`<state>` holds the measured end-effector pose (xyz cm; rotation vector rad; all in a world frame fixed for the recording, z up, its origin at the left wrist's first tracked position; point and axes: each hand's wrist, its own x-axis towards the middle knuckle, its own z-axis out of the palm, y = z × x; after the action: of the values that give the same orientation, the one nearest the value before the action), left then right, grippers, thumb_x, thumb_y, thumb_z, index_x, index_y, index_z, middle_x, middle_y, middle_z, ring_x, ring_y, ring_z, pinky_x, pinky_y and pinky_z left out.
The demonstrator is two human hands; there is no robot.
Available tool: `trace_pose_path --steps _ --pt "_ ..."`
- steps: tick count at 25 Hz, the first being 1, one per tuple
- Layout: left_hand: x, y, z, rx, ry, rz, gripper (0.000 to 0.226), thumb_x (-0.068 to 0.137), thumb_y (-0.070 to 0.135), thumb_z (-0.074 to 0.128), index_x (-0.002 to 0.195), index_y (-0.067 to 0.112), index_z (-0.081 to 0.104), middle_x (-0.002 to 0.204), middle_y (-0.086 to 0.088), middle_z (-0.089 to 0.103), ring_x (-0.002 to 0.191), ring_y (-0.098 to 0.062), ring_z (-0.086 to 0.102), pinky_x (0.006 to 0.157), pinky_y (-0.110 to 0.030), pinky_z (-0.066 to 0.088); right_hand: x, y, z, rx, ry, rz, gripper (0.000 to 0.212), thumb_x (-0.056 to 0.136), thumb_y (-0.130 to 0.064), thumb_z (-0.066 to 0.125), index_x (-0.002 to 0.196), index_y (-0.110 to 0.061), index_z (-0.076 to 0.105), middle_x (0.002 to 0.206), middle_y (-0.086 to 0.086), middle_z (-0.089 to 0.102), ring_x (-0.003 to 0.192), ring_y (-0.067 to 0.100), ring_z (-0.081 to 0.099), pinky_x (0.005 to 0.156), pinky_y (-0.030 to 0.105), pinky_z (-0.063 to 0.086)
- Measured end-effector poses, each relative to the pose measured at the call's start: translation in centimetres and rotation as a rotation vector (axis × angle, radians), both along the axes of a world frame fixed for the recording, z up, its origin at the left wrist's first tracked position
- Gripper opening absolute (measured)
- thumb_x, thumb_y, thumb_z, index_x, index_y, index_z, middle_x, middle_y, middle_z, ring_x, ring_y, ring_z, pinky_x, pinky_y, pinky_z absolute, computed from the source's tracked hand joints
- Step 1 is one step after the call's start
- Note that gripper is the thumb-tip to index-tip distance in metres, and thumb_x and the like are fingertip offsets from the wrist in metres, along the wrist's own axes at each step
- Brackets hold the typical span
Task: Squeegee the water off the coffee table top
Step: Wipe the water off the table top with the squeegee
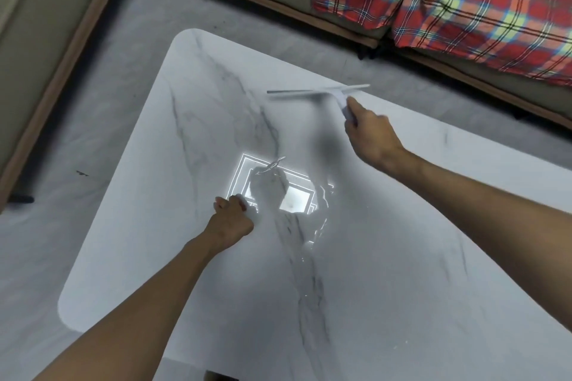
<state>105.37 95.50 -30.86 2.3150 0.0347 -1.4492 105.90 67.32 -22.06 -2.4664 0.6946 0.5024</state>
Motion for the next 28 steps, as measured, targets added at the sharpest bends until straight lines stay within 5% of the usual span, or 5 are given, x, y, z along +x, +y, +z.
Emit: trace_pose_path --steps 7,13,20,24,28 --pt "-0.3 0.9 0.4 -0.106 -0.022 0.186 0.039 0.074 0.003 0.057 0.105 0.019 0.039 0.126 -0.015 0.044 0.112 -0.029 0.049 0.068 -0.025 0.04 -2.4 7.4 -3.6 0.026 0.006 0.285 0.053 0.096 -0.023 0.034 0.147 -0.036 0.024 0.11 0.017 0.064 0.092 0.042 0.057 0.078 0.042 0.048" --pt "-3.1 2.5 1.6 -0.175 -0.181 0.146 0.032 0.078 0.005 0.055 0.095 0.03 0.044 0.072 0.009 0.051 0.055 -0.012 0.047 0.046 -0.024 0.032 -15.4 2.3 -1.9 -0.096 0.15 0.465 0.058 0.097 -0.027 0.036 0.148 -0.043 0.014 0.076 -0.001 0.047 0.069 0.032 0.056 0.06 0.035 0.043" --pt "-4.8 1.3 1.5 -0.14 -0.252 0.135 0.026 0.078 0.012 0.061 0.095 0.027 0.047 0.073 0.009 0.051 0.06 -0.008 0.05 0.049 -0.025 0.033 -21.6 -4.3 1.9 -0.113 0.202 0.396 0.051 0.098 -0.033 0.035 0.145 -0.049 0.021 0.078 -0.001 0.058 0.075 0.025 0.058 0.064 0.033 0.043" --pt "-5.6 2.7 0.7 -0.06 -0.333 0.171 0.027 0.082 0.01 0.058 0.105 0.021 0.05 0.088 0.004 0.052 0.076 -0.02 0.053 0.062 -0.029 0.036 -16.8 0.9 0.5 0.014 0.029 0.556 0.044 0.099 -0.046 0.031 0.142 -0.052 0.026 0.102 -0.001 0.066 0.095 0.028 0.062 0.073 0.034 0.045" --pt "-6.6 4.8 0.2 -0.032 -0.321 0.167 0.029 0.081 0.006 0.056 0.101 0.025 0.046 0.083 0.0 0.055 0.067 -0.018 0.052 0.054 -0.027 0.036 -13.4 7.1 -2.9 -0.006 0.032 0.755 0.043 0.101 -0.042 0.031 0.143 -0.05 0.023 0.107 0.002 0.064 0.09 0.032 0.063 0.072 0.038 0.05"
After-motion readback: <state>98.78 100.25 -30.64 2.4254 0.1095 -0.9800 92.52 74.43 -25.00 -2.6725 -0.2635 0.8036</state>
